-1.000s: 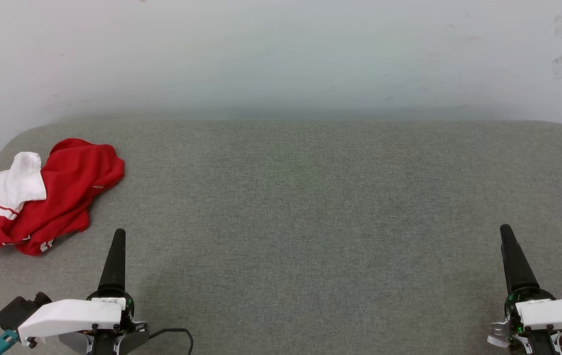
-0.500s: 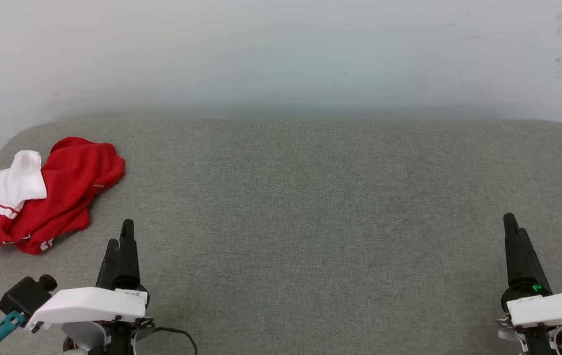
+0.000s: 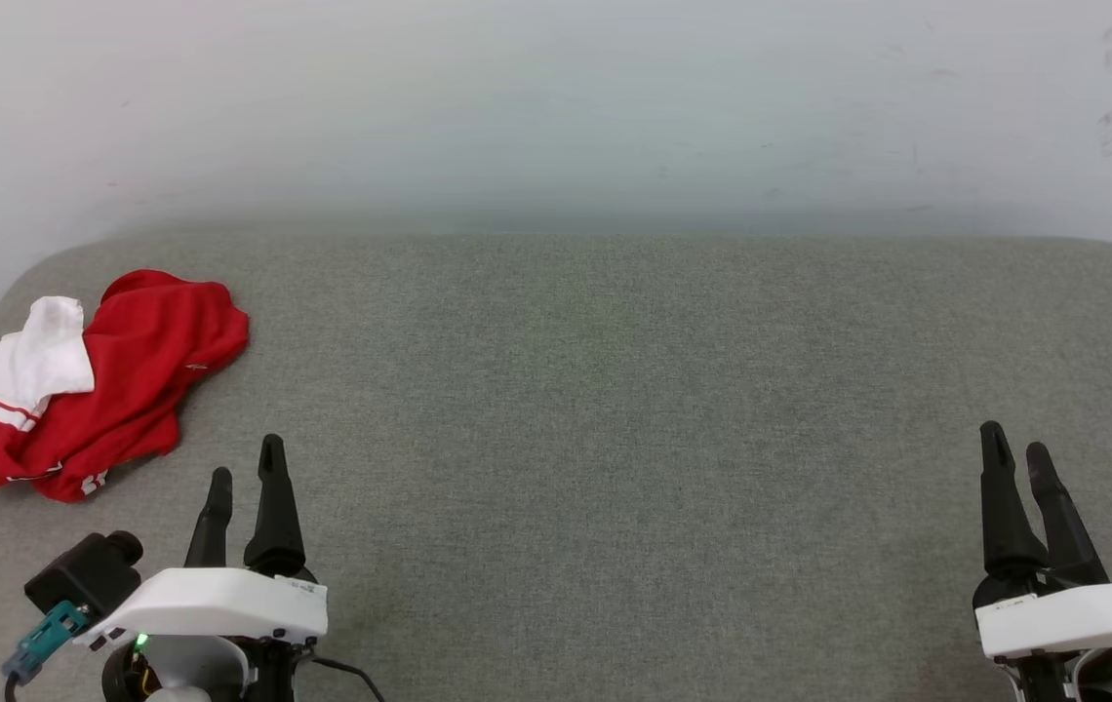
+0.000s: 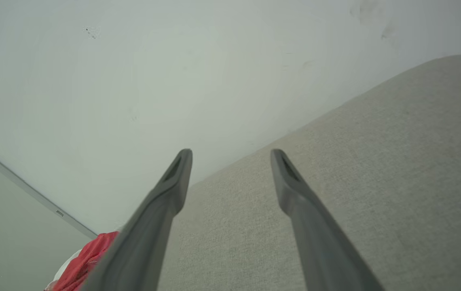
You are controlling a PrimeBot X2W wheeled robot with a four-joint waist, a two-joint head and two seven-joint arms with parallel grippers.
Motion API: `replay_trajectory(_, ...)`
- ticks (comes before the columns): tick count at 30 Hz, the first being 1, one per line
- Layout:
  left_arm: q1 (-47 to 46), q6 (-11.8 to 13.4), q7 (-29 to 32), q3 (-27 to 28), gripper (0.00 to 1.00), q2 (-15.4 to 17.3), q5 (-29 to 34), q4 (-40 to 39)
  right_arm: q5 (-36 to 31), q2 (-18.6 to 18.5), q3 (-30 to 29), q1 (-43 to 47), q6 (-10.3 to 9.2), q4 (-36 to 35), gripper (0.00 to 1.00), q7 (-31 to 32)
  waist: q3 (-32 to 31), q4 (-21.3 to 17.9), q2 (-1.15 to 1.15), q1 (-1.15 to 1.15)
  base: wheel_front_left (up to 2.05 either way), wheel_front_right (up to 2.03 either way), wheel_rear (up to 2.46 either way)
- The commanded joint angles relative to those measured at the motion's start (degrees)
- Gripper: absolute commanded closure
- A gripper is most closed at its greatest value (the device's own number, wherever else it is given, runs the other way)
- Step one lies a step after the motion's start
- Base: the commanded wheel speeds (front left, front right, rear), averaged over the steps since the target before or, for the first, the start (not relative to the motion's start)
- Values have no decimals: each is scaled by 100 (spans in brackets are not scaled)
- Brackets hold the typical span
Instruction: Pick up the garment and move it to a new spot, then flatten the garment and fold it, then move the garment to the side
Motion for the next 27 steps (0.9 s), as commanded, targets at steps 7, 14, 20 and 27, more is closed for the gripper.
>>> replay_trajectory(7, 33, 97, -147, -122, 0, 17, 724, -118, -673, 1, 31, 32, -1, -139, 0, -142, -2, 10, 0, 0, 0, 0, 0)
replay_trajectory(14, 69, 190, -253, -246, 0, 39, 1291, -105, -1229, 2, 51, 88, -1, -188, 0, -254, -4, 13, 0, 0, 0, 0, 0)
replay_trajectory(20, 97, 251, -343, -341, 0, 82, 1669, -85, -1635, 2, 68, 128, -1, -231, 0, -340, -12, 17, 0, 0, 0, 0, 0)
replay_trajectory(27, 137, 290, -440, -448, 0, 115, 2047, -72, -2079, 3, 87, 173, -1, -264, 0, -437, -17, 28, 0, 0, 0, 0, 0)
